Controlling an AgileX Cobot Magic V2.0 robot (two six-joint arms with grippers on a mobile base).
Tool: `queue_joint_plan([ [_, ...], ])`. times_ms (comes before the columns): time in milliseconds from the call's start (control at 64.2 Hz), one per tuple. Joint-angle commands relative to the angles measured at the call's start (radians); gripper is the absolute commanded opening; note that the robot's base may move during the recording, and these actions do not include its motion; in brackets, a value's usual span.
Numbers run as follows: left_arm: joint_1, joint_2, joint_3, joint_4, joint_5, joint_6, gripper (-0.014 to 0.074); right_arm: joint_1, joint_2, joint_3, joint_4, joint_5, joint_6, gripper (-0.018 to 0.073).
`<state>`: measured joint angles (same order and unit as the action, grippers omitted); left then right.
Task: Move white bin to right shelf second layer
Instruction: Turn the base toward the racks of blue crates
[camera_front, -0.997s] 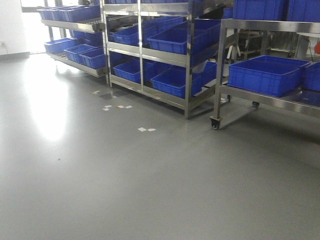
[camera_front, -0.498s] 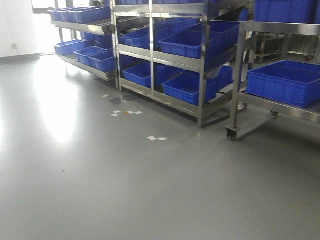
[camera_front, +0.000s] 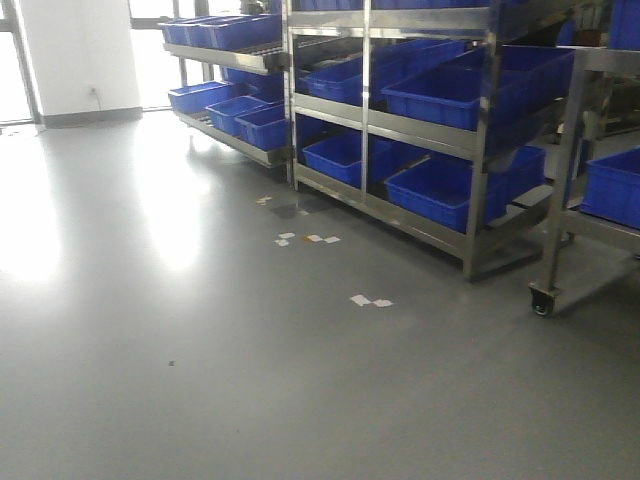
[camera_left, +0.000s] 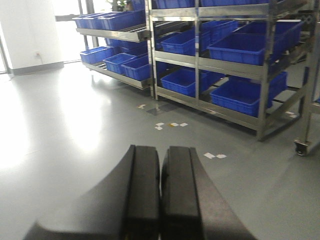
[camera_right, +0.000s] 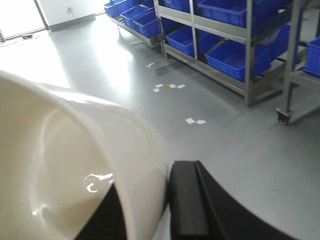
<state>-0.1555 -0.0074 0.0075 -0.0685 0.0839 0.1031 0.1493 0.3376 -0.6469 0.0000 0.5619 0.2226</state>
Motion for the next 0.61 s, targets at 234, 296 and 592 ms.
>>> queue_joint_plan([
  [234,-0.004,-0.014,0.037,-0.005,-0.084,-0.004,0.0085,-0.005,0.011,-0.031,-0.010,-0.104,-0.002,0.0057],
  [296,-0.004,-0.014,0.037,-0.005,-0.084,-0.004,0.0085,-0.005,0.011,-0.031,-0.010,-0.104,-0.002,0.0057],
  [592,-0.004,-0.014,0.037,-0.005,-0.084,-0.004,0.0085,-0.005,0.011,-0.031,-0.010,-0.104,-0.002,0.0057],
])
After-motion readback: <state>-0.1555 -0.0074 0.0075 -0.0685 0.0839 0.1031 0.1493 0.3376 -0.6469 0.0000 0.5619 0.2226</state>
